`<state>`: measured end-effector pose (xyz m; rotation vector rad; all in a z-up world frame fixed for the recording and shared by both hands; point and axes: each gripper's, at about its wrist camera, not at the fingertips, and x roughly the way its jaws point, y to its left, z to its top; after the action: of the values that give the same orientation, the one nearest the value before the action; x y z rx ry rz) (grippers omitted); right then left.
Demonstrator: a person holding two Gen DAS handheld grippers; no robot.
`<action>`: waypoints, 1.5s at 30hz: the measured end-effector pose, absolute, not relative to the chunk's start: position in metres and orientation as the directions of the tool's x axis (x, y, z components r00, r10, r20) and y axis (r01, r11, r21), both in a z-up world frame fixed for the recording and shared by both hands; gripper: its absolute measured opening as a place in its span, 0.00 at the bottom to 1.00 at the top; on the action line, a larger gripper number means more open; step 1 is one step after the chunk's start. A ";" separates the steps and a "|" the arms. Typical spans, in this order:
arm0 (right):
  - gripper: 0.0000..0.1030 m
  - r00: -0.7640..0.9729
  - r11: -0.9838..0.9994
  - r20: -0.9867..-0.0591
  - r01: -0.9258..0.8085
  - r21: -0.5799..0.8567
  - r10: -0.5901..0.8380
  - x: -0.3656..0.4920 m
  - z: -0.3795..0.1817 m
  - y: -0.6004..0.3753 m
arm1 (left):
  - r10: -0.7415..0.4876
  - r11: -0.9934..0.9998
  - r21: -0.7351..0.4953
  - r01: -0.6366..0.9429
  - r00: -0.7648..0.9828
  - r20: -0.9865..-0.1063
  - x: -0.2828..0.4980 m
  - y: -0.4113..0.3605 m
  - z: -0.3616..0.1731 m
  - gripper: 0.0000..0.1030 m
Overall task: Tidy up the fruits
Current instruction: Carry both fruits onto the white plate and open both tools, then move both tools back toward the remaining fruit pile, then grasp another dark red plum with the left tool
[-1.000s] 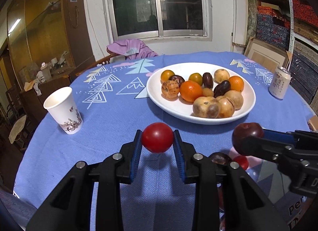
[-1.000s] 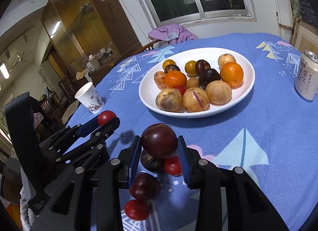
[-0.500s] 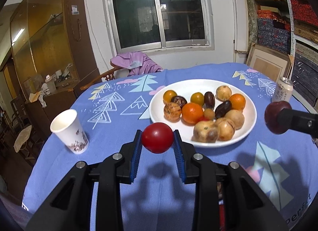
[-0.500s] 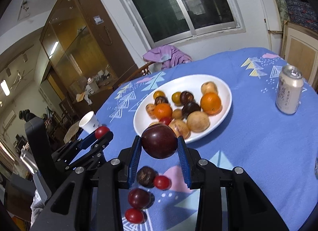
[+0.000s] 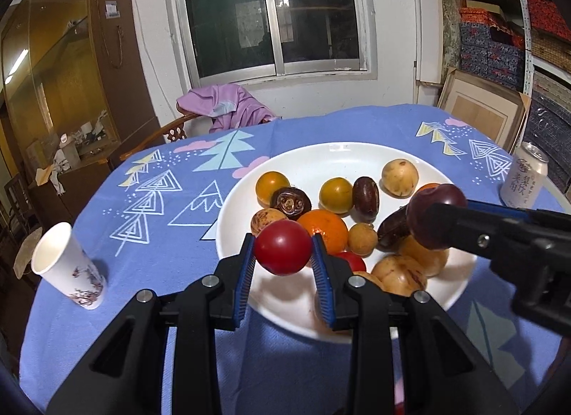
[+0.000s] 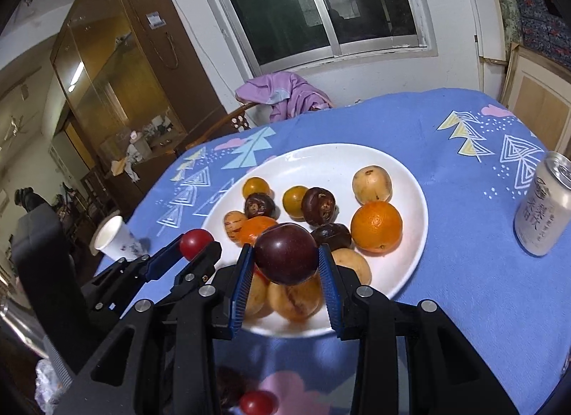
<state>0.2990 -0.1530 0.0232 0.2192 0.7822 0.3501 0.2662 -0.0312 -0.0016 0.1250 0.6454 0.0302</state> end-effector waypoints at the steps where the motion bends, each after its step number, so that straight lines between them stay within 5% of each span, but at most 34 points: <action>1: 0.38 0.659 0.928 -0.656 -0.224 0.296 0.368 0.302 0.021 -0.151 | 0.066 0.992 0.123 0.010 0.799 -0.598 0.270 -0.030 -0.004 0.49; 2: 0.44 0.672 0.934 -0.651 -0.222 0.278 0.354 0.303 0.021 -0.150 | 0.067 0.993 0.120 0.007 0.801 -0.594 0.272 -0.030 -0.006 0.68; 4: 0.54 0.702 0.947 -0.637 -0.210 0.243 0.319 0.302 0.022 -0.151 | 0.071 0.993 0.121 -0.001 0.815 -0.575 0.269 -0.028 -0.006 0.76; 26: 0.55 0.665 0.912 -0.627 -0.335 0.236 0.406 0.177 0.031 -0.172 | 0.072 0.988 0.156 0.009 0.862 -0.502 0.172 -0.024 0.029 0.81; 32: 0.55 0.530 0.841 -0.688 -0.490 0.227 0.495 0.132 0.008 -0.140 | -0.048 0.994 0.051 0.100 0.791 -0.610 0.161 -0.008 0.013 0.82; 36: 0.55 0.493 0.817 -0.719 -0.548 0.180 0.489 0.118 -0.003 -0.115 | -0.133 0.982 0.017 0.191 0.743 -0.656 0.159 -0.018 0.004 0.73; 45: 0.54 0.438 0.818 -0.759 -0.537 0.208 0.481 0.128 -0.025 -0.100 | -0.235 0.956 -0.065 0.287 0.610 -0.757 0.153 -0.037 -0.019 0.68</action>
<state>0.1275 -0.0999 -0.0253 -0.0671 0.9207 0.6332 0.1527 -0.0373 -0.0188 0.0653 0.8644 -0.3016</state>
